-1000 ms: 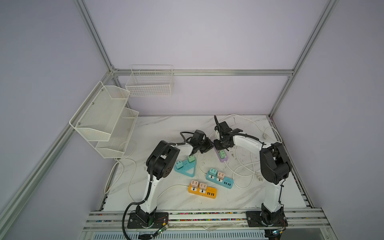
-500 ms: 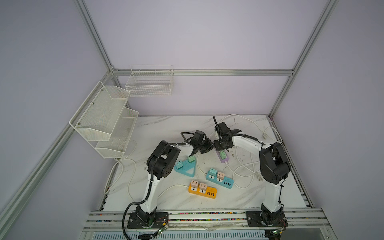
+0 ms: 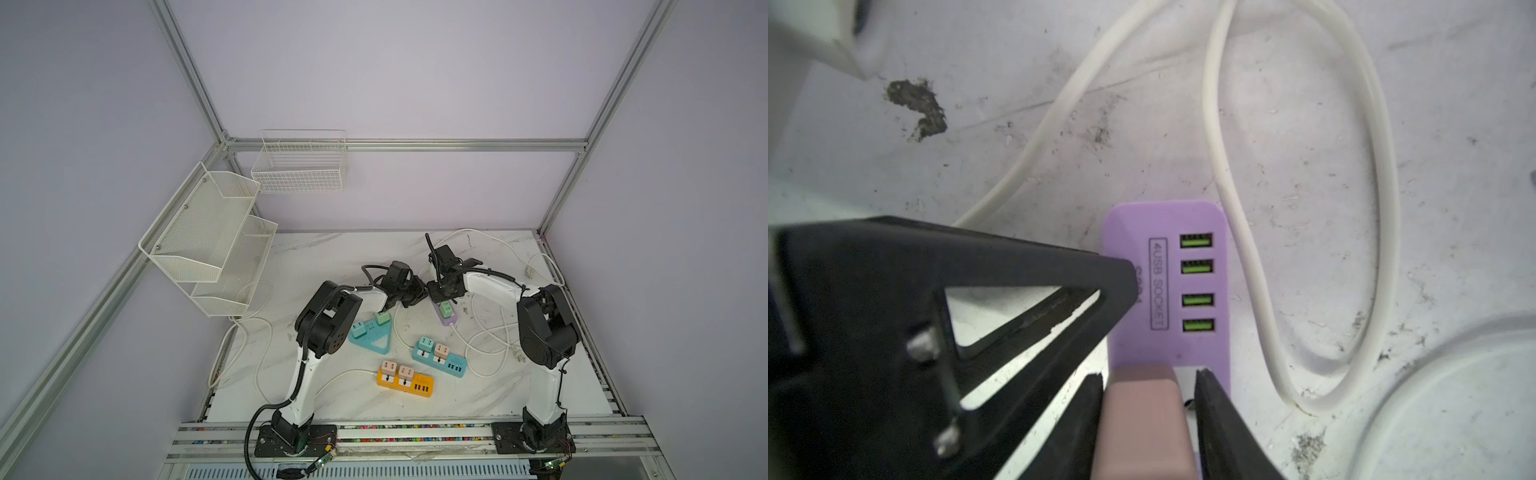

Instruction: Pull the plug off the socket

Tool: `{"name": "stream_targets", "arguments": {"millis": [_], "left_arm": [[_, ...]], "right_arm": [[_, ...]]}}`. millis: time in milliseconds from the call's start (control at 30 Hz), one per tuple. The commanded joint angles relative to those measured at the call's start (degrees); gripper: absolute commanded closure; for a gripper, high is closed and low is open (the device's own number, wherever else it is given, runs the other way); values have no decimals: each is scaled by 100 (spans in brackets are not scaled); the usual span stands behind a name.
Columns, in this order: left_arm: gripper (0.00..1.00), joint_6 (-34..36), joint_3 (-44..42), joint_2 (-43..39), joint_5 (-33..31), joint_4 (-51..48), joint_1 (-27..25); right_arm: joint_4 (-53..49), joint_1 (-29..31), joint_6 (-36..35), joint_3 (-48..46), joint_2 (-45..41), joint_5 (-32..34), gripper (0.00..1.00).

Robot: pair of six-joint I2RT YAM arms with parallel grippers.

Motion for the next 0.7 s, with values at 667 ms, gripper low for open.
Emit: {"name": "stream_targets", "arguments": {"millis": [667], "left_arm": [[71, 503, -253, -24, -128, -1024, 6]], "right_arm": [[23, 17, -198, 110, 52, -234, 80]]}}
